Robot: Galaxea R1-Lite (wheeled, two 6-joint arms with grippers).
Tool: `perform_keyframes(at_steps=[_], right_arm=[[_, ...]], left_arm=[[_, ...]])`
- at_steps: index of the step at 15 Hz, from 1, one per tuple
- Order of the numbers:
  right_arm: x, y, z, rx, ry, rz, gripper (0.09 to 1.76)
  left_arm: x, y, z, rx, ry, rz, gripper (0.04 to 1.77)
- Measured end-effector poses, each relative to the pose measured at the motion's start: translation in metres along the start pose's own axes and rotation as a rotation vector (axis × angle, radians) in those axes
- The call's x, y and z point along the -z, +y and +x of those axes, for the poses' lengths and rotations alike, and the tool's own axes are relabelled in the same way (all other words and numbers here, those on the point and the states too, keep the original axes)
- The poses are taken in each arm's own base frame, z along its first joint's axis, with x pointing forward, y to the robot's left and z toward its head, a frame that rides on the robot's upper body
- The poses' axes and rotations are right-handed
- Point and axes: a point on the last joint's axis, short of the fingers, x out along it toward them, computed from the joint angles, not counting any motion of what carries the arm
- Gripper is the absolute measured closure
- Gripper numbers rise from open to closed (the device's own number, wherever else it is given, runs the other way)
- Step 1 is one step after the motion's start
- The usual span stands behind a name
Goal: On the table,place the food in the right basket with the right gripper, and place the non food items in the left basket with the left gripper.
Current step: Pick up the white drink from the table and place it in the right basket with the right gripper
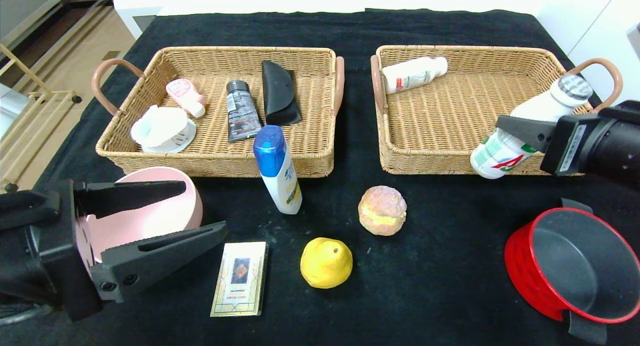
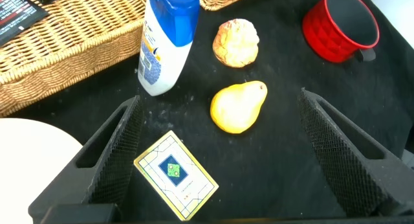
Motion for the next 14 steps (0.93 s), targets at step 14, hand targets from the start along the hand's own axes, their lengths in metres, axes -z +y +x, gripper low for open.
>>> perform_keyframes(at_steps=[14], right_arm=[[-0.037, -0.066, 0.106, 0.318, -0.046, 0.006, 0.97]], left_arm=[[0.001, -0.001, 0.000, 0.006, 0.001, 0.008, 0.09]])
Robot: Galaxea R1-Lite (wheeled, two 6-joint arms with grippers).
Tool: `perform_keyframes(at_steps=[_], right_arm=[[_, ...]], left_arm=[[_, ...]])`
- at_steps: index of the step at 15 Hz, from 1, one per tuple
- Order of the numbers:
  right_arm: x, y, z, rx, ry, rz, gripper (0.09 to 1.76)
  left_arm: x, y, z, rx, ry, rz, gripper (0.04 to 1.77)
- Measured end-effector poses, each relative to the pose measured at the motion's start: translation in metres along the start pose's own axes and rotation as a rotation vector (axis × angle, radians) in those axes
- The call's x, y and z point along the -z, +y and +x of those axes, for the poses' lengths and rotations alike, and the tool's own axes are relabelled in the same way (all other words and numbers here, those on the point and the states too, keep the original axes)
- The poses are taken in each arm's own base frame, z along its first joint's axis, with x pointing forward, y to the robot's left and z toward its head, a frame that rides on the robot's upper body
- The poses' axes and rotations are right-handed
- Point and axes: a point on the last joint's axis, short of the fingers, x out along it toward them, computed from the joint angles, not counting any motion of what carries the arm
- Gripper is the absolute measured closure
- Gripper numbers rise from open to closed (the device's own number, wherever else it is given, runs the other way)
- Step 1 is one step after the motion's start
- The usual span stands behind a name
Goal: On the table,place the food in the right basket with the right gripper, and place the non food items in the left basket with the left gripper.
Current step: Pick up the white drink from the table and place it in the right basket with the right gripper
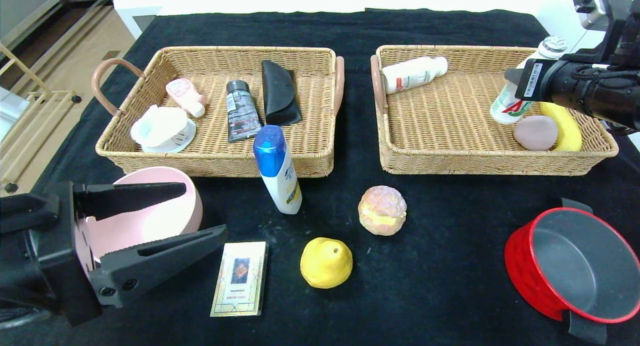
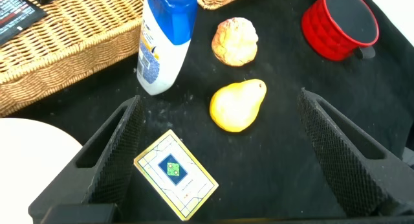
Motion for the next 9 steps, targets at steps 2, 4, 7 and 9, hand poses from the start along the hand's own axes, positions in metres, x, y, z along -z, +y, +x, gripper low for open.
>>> perform_keyframes(at_steps=[2, 4, 7, 9], right_arm=[[0.001, 0.001, 0.016, 0.010, -0.027, -0.003, 0.97], [0.005, -0.001, 0.031, 0.027, -0.026, -0.006, 0.97], [0.012, -0.005, 0.049, 0.048, -0.020, -0.008, 0.97], [0.018, -0.005, 0.056, 0.051, -0.008, -0.011, 0.97]], left_arm=[[0.001, 0.000, 0.001, 0.003, 0.006, -0.002, 0.09], [0.002, 0.000, 0.002, 0.006, 0.009, -0.003, 0.09], [0.003, -0.002, 0.003, 0.017, 0.012, -0.002, 0.09], [0.003, -0.002, 0.003, 0.019, 0.010, -0.001, 0.09]])
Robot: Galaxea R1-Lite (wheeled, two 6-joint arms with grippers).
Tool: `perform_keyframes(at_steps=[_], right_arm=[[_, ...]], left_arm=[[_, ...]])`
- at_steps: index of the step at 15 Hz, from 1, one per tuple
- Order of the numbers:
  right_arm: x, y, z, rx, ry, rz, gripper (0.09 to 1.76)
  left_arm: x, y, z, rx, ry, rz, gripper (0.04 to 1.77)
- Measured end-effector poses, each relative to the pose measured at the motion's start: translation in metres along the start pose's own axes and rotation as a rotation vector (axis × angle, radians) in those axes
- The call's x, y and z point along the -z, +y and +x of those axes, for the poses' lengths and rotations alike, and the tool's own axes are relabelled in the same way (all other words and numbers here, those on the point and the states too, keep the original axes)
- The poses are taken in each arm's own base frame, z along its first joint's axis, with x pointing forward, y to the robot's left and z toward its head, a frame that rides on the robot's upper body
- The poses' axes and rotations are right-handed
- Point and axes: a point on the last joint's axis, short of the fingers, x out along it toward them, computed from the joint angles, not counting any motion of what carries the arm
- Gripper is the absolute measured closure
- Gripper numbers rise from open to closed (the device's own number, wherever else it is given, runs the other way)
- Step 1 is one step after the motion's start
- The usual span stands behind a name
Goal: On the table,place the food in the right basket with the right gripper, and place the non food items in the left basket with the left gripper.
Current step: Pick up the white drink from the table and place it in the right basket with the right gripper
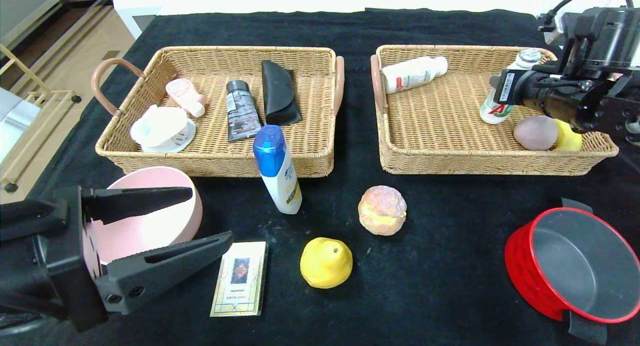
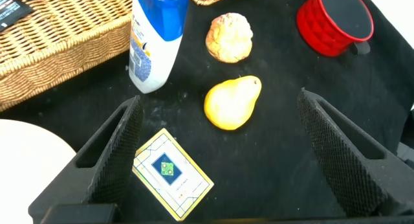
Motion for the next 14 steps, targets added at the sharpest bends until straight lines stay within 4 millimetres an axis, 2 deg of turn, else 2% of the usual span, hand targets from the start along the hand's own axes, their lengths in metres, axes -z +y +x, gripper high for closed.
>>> perform_keyframes(at_steps=[4, 11, 14], right_arm=[[0.0051, 0.0012, 0.0076, 0.003, 0.003, -0.005, 0.97], [0.0057, 0.0016, 0.0068, 0.001, 0.007, -0.011, 0.97], [0.0052, 0.0016, 0.0051, 0.000, 0.008, -0.009, 0.72]], left_arm=[[0.0004, -0.0004, 0.0002, 0.003, 0.000, 0.001, 0.09], [0.0005, -0.0006, -0.0001, 0.002, 0.000, 0.002, 0.09], [0.0007, -0.0007, 0.0001, 0.003, 0.001, 0.002, 0.09]])
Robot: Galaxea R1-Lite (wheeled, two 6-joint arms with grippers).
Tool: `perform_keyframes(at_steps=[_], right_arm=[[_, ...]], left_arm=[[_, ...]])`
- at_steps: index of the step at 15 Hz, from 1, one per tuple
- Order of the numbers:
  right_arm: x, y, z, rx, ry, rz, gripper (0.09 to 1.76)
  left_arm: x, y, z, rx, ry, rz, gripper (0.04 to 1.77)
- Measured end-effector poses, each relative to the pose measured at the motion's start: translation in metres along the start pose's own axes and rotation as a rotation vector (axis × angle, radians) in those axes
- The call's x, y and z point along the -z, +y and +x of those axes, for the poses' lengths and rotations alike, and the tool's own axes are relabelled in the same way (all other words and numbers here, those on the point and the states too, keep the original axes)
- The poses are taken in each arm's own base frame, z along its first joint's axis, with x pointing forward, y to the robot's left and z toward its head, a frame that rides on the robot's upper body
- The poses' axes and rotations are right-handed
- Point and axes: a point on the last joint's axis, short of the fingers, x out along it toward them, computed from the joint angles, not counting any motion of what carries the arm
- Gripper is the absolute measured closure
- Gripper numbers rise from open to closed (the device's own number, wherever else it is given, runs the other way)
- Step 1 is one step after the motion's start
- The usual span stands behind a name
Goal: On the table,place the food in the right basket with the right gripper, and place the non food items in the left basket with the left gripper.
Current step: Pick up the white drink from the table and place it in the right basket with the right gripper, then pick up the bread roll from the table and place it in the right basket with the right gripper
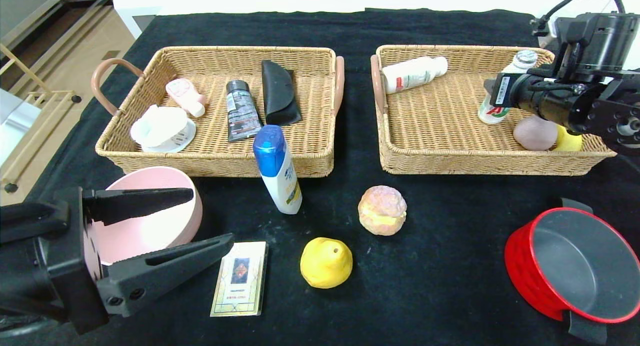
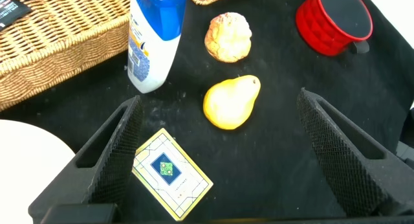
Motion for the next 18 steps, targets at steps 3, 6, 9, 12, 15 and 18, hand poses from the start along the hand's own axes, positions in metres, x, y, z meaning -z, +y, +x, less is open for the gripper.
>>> perform_keyframes(at_steps=[3, 6, 9, 12, 15, 18], right_arm=[[-0.004, 0.001, -0.006, -0.007, -0.003, 0.001, 0.53], [-0.003, 0.001, -0.023, -0.019, 0.016, -0.004, 0.41], [0.001, 0.000, -0.051, -0.038, 0.048, -0.014, 0.33], [0.008, 0.002, -0.092, -0.087, 0.084, -0.025, 0.27], [0.012, 0.013, -0.140, -0.176, 0.153, -0.056, 0.23], [0.020, 0.024, -0.179, -0.254, 0.223, -0.102, 0.20]], left_arm=[[0.000, 0.000, 0.000, 0.000, 0.002, -0.001, 0.09], [0.001, 0.000, 0.000, 0.000, 0.004, -0.001, 0.09], [0.002, 0.000, 0.000, 0.003, 0.004, 0.004, 0.09], [0.003, -0.004, -0.001, 0.022, 0.004, 0.015, 0.09], [0.003, -0.005, -0.001, 0.026, 0.005, 0.014, 0.09], [0.003, -0.005, -0.001, 0.025, 0.004, 0.015, 0.09]])
